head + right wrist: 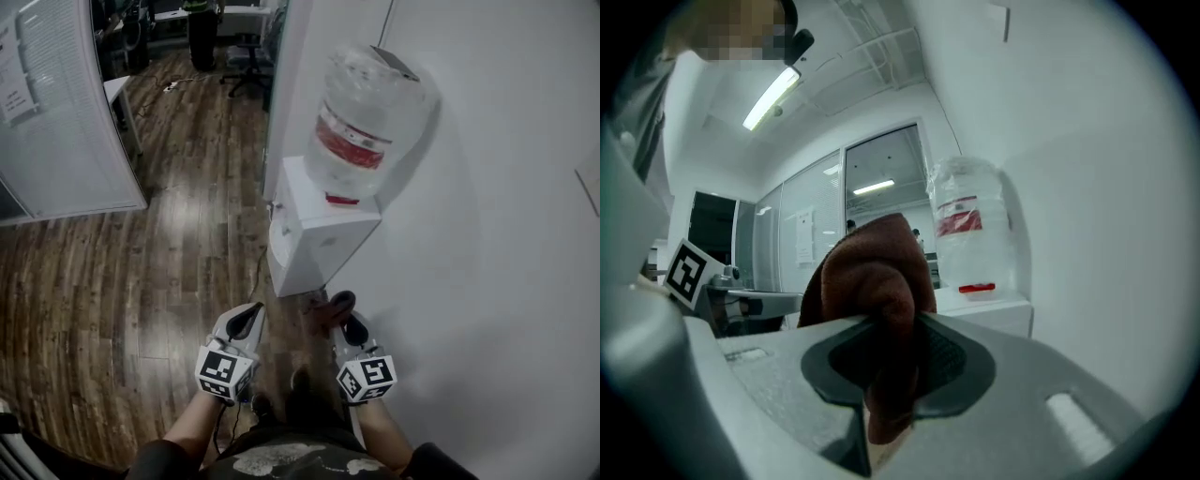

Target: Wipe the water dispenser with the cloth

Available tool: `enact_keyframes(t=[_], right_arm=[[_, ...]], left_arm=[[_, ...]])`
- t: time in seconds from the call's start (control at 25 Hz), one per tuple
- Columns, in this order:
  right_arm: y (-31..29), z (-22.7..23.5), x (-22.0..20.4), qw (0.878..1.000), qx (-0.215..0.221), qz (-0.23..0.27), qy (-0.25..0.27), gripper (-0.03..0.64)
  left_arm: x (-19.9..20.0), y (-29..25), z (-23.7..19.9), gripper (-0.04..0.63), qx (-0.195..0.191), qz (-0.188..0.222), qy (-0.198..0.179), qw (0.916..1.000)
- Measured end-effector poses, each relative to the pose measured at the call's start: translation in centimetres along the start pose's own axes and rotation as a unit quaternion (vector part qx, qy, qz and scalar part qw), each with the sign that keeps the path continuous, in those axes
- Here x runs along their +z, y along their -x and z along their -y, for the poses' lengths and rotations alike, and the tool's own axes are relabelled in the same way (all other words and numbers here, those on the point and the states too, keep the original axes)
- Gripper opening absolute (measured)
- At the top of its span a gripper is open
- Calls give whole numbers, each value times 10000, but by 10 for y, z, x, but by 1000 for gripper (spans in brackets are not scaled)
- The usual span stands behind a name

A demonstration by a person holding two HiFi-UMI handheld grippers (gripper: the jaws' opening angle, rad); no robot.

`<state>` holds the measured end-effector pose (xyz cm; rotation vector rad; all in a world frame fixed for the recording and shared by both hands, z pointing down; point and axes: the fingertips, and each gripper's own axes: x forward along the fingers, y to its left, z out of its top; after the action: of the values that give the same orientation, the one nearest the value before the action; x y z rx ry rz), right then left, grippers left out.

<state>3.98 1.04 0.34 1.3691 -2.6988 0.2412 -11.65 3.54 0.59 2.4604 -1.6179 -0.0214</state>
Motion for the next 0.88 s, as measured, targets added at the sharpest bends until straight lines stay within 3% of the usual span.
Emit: enact_keyframes(t=[0.32,0.72,0.88], right_arm=[[52,10,-20,9996,-218,-141,-127,61],[130,-18,-42,9981,549,-50,-278,61],[174,-35,-50,9968,801,9,-57,61]], left_arm=[[-3,38,34,20,26,-44,0,10000],[-39,77,115,20,268,-277,-57,9992],[-41,100,168,20,45,-201,-111,9997]])
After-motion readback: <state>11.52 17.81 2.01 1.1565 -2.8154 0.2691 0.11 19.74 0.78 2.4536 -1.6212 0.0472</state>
